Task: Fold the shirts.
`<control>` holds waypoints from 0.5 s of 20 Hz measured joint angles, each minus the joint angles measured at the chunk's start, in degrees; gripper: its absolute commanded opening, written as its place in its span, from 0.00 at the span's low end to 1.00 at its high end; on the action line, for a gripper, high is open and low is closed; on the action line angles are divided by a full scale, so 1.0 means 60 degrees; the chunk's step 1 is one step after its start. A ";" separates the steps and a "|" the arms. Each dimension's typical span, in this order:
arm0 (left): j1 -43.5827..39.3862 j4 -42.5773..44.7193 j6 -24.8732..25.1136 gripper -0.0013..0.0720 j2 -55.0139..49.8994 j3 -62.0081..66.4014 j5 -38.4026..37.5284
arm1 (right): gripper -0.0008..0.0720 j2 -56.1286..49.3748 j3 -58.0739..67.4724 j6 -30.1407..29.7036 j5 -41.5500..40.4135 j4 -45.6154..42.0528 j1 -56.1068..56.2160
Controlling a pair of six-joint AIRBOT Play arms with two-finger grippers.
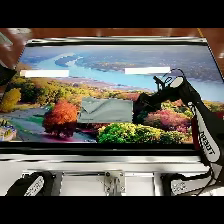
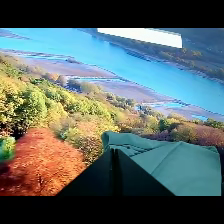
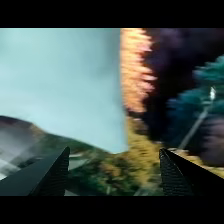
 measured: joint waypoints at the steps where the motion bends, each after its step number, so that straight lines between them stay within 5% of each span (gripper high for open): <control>1: 0.0000 0.0000 0.0007 0.07 0.0000 0.0000 -0.0004 | 0.94 -0.0175 -0.0025 -0.0036 -0.0004 0.0025 -0.0069; 7: -0.0029 -0.0029 0.0022 0.07 0.0000 -0.0004 -0.0004 | 0.94 -0.1377 -0.0095 -0.0809 -0.0696 0.1534 0.0270; 8: -0.0029 -0.0080 0.0022 0.07 0.0000 -0.0004 -0.0004 | 0.90 -0.1508 -0.0095 -0.0903 -0.0874 0.1770 0.0390; 10: -0.0033 -0.0200 0.0022 0.07 0.0000 -0.0004 -0.0007 | 0.65 -0.1687 -0.0095 -0.1038 -0.1075 0.2044 0.0583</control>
